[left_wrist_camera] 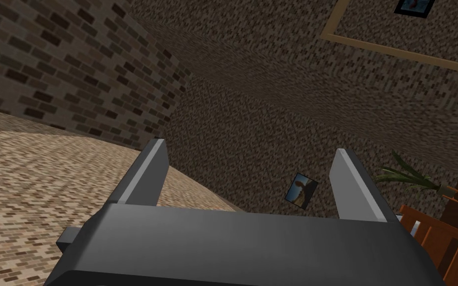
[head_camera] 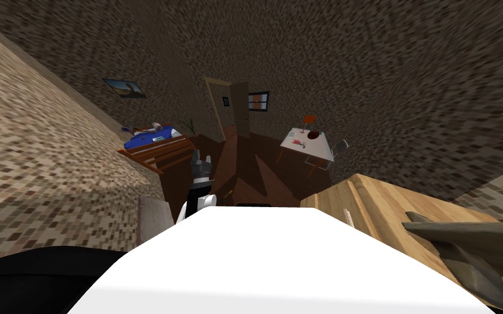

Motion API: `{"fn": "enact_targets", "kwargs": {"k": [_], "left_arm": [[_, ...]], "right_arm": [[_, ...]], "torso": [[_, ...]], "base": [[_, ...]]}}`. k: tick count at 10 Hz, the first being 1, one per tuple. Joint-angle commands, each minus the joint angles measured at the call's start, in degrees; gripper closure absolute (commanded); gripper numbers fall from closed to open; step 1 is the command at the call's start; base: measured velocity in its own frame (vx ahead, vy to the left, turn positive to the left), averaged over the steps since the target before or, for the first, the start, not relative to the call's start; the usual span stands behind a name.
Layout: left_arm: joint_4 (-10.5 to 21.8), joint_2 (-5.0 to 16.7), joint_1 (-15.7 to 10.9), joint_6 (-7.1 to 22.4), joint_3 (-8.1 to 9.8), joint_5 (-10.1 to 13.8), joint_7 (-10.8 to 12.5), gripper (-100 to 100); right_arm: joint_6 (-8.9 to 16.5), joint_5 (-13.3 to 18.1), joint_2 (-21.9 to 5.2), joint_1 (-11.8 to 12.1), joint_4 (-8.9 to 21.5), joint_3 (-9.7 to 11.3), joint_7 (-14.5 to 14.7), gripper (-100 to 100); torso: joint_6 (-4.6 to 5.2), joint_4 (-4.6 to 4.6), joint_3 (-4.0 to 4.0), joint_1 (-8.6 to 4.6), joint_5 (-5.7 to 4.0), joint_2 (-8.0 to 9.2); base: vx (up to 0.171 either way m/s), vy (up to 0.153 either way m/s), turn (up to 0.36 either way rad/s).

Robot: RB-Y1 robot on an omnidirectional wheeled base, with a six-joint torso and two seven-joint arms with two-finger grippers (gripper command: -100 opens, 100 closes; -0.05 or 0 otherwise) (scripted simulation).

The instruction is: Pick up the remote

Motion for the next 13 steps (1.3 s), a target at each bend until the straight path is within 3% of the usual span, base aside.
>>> {"fn": "enact_targets", "kwargs": {"k": [1,2,6,7,8,12,13], "left_arm": [[0.0,0.0,0.0,0.0,0.0,0.0,0.0,0],[0.0,0.0,0.0,0.0,0.0,0.0,0.0,0],[0.0,0.0,0.0,0.0,0.0,0.0,0.0,0],[0.0,0.0,0.0,0.0,0.0,0.0,0.0,0],[0.0,0.0,0.0,0.0,-0.01,0.0,0.0,0],[0.0,0.0,0.0,0.0,-0.01,0.0,0.0,0],[0.0,0.0,0.0,0.0,-0.01,0.0,0.0,0]], "right_arm": [[0.0,0.0,0.0,0.0,0.0,0.0,0.0,0],[0.9,0.7,0.6,-1.7,0.1,1.2,-0.1,-100],[3.0,2.3,2.0,-5.7,0.5,3.9,-0.4,-100],[2.8,1.9,1.7,-4.7,0.0,3.2,-0.3,-100],[2.9,2.0,1.7,-4.8,0.1,3.2,-0.3,100],[2.8,2.0,1.7,-4.8,0.0,3.2,-0.3,100],[2.8,2.0,1.7,-4.8,0.0,3.2,-0.3,0]], "torso": [[0.0,0.0,0.0,0.0,0.0,0.0],[-0.01,-0.03,-0.06,0.18,0.05,-0.1],[-0.01,-0.06,-0.12,0.24,0.07,-0.2],[-0.01,-0.06,-0.12,0.24,0.07,-0.2],[-0.01,-0.06,-0.12,0.26,0.08,-0.19],[-0.02,-0.06,-0.11,0.26,0.1,-0.17],[-0.02,-0.06,-0.12,0.27,0.1,-0.18]], "base": [[-0.006,-0.011,-0.008],[-0.001,-0.012,0.0],[0.006,-0.015,-0.002],[0.002,-0.006,0.0],[0.0,0.0,0.0],[0.0,0.0,0.0],[0.0,0.0,0.0]]}}
